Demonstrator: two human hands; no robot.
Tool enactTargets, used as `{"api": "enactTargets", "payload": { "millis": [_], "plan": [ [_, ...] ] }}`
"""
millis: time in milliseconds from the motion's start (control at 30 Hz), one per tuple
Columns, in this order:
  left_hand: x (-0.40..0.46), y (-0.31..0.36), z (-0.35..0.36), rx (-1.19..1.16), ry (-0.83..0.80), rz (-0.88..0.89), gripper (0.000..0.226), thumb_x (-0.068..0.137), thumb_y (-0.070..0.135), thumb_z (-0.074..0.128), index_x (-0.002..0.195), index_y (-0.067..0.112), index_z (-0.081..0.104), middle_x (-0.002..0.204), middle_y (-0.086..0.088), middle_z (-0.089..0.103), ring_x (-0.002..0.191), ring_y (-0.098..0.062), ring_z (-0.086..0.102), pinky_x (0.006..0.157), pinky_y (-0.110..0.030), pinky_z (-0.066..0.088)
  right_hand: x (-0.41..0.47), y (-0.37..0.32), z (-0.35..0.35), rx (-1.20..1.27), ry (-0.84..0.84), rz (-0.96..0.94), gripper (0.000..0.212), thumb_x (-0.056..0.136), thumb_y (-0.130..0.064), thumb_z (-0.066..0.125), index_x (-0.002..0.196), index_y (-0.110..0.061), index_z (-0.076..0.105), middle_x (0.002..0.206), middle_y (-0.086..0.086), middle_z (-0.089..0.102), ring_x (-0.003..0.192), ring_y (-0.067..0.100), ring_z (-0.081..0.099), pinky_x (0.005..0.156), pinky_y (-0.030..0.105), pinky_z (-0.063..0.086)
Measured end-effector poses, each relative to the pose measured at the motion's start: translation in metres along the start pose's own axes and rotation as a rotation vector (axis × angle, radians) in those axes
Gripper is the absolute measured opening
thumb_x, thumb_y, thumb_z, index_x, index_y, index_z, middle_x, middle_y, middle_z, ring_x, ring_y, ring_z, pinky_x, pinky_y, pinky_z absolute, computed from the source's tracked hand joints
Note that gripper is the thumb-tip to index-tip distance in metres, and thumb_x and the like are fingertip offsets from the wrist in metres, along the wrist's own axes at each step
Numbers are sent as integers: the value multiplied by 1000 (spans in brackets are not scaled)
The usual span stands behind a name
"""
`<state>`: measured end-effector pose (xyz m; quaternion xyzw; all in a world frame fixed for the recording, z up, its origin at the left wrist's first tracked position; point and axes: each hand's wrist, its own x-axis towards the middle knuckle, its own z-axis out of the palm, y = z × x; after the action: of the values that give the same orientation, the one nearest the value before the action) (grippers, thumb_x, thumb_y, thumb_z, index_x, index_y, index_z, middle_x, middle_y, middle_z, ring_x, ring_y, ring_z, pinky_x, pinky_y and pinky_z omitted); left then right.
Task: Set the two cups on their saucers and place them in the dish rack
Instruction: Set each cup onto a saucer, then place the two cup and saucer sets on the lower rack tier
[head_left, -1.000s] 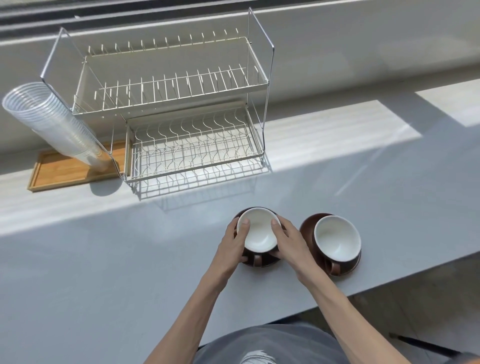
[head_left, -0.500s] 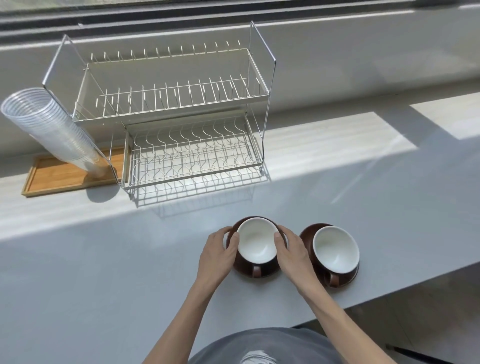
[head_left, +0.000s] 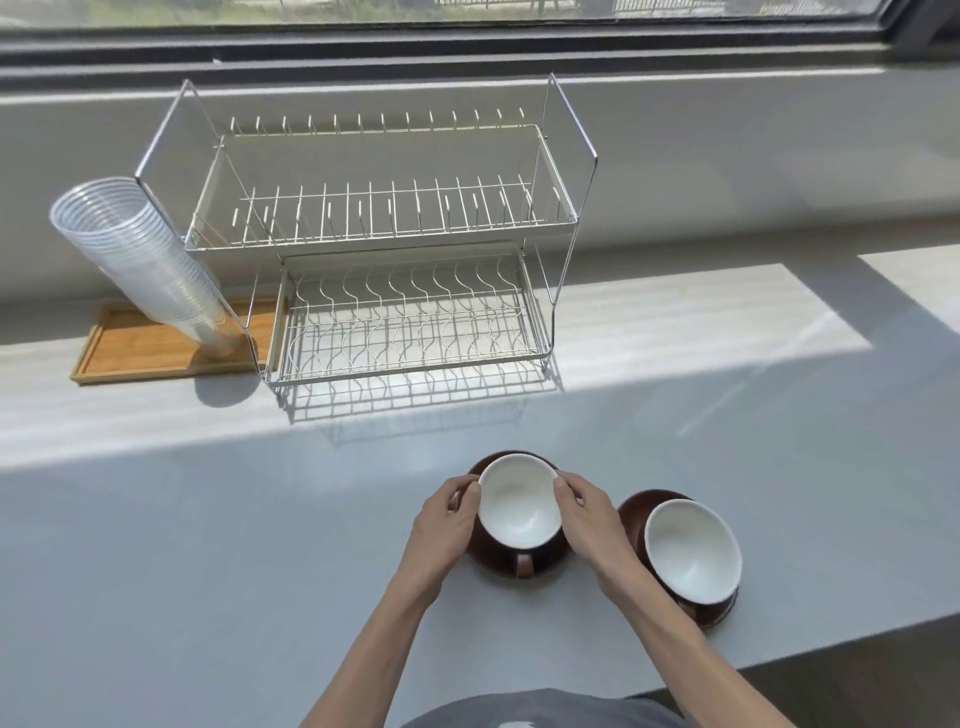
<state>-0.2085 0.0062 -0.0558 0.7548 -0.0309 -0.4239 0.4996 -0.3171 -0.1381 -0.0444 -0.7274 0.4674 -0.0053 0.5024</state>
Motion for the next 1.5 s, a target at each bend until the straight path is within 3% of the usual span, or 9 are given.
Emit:
{"api": "enactTargets", "payload": {
  "millis": [300, 433, 733, 867, 1033, 1200, 1300, 1400, 1500],
  "plan": [
    [8, 24, -18, -61, 87, -6, 24, 77, 61, 53, 95, 52, 66, 114, 2, 69, 108, -20, 67, 95, -49, 56, 24, -37, 2, -11, -75, -79, 35, 101, -31, 41, 108, -6, 63, 113, 13, 67, 110, 30, 59, 84, 36, 45],
    [12, 45, -24, -88, 118, 7, 21, 82, 52, 55, 97, 46, 68, 109, -4, 70, 102, -24, 68, 87, -50, 60, 38, -56, -4, 15, -100, -107, 36, 99, -33, 41, 107, -5, 62, 111, 17, 66, 97, 31, 59, 74, 33, 39],
    [45, 107, -40, -146, 138, 95, 12, 99, 34, 54, 104, 33, 65, 97, -3, 71, 85, -19, 70, 80, -39, 62, 93, -112, -15, 45, -99, -180, 36, 97, -34, 41, 102, -3, 61, 106, 18, 65, 84, 26, 55, 72, 33, 38],
    [73, 139, -46, -144, 152, 113, 10, 100, 31, 54, 99, 36, 63, 94, -4, 70, 82, -18, 67, 83, -43, 60, 124, -140, -17, 40, -83, -198, 33, 98, -31, 40, 80, -10, 58, 75, 7, 57, 73, 19, 45, 64, 32, 33],
    [115, 167, -48, -129, 193, 109, 17, 99, 30, 52, 110, 29, 65, 92, -4, 67, 83, -20, 63, 85, -48, 59, 167, -168, -9, -15, -21, -241, 33, 98, -21, 35, 66, -15, 42, 69, -2, 47, 72, 20, 42, 60, 31, 31],
    [154, 181, -47, -202, 253, 76, 17, 99, 28, 57, 113, 24, 66, 83, 2, 58, 76, -18, 55, 72, -39, 50, 200, -180, 0, 29, 35, -188, 26, 101, -26, 39, 95, -15, 63, 95, -4, 54, 97, 19, 49, 91, 35, 39],
    [172, 190, -47, -161, 292, 54, 10, 99, 25, 57, 104, 18, 62, 79, 2, 51, 69, -15, 50, 73, -39, 50, 219, -185, 5, -48, 52, -138, 31, 98, -24, 38, 76, -13, 58, 82, 4, 56, 89, 29, 53, 82, 35, 40],
    [185, 199, -50, -74, 305, -11, 13, 97, 20, 55, 88, 10, 58, 76, 2, 46, 73, -20, 48, 78, -42, 56, 230, -189, 8, -56, 49, -109, 33, 99, -24, 36, 103, -7, 64, 105, 16, 65, 101, 34, 59, 89, 38, 45],
    [192, 199, -54, 8, 250, -8, 26, 99, 15, 51, 74, 12, 55, 73, -4, 52, 72, -25, 51, 63, -34, 52, 235, -190, 10, -45, 44, -143, 35, 102, -26, 32, 106, -10, 63, 113, 14, 64, 106, 33, 57, 94, 39, 44]
  ]
}}
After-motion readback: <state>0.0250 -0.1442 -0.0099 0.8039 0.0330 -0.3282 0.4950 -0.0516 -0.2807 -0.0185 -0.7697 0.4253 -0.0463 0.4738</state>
